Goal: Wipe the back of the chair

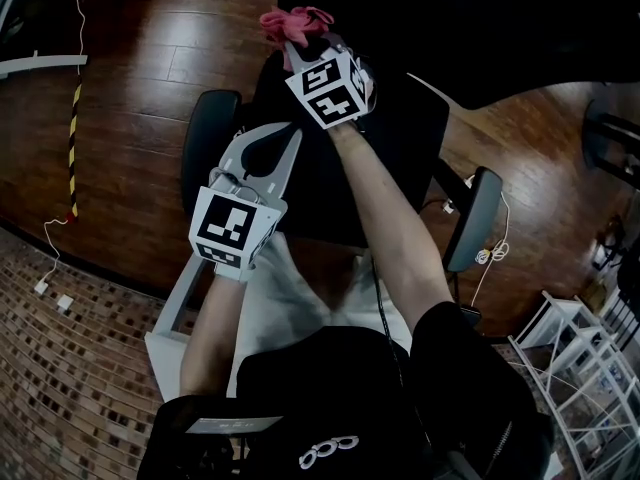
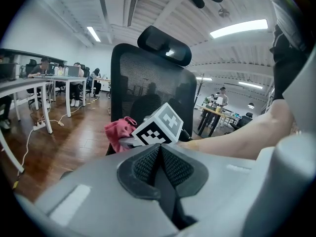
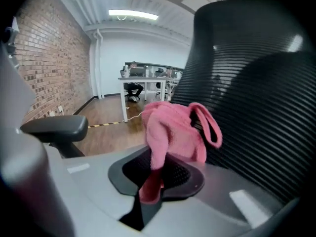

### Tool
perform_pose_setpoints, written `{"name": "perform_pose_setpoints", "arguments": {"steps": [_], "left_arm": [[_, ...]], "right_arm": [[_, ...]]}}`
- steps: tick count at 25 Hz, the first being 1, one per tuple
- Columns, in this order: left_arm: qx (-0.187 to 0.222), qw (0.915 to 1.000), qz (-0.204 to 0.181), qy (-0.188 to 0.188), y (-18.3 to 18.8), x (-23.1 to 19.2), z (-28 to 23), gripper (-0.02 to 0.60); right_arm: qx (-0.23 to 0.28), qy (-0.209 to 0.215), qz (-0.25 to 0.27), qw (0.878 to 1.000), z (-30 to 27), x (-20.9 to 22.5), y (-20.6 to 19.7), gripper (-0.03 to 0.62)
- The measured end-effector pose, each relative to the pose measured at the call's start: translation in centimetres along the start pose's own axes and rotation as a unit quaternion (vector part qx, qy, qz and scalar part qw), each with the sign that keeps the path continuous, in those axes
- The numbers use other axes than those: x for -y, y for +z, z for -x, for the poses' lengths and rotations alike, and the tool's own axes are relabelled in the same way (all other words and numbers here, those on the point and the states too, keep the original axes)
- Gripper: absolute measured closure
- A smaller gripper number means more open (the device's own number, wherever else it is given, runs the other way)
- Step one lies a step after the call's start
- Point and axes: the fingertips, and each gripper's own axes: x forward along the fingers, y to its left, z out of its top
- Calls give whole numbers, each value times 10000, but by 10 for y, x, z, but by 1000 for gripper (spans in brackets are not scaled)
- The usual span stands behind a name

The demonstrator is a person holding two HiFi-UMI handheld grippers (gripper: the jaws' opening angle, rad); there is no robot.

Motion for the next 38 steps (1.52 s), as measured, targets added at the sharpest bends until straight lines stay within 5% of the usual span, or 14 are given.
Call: {"name": "perform_pose_setpoints", "arguments": {"steps": [15,24,38], "left_arm": [[-93,9994,-145,-308,5,25,-25,589],[-105,9980,-345,-515,13,41,-40,589],[-140,9975,-430,-543,12,46,-46,589]], "right_arm": [[-679,-1753,-1064,9764,124,122,-130,551],[-1012,-2978,-2038,9271,201,163,-188,550],[-77,-4191,-3142,8518,291,197,-196,551]]}}
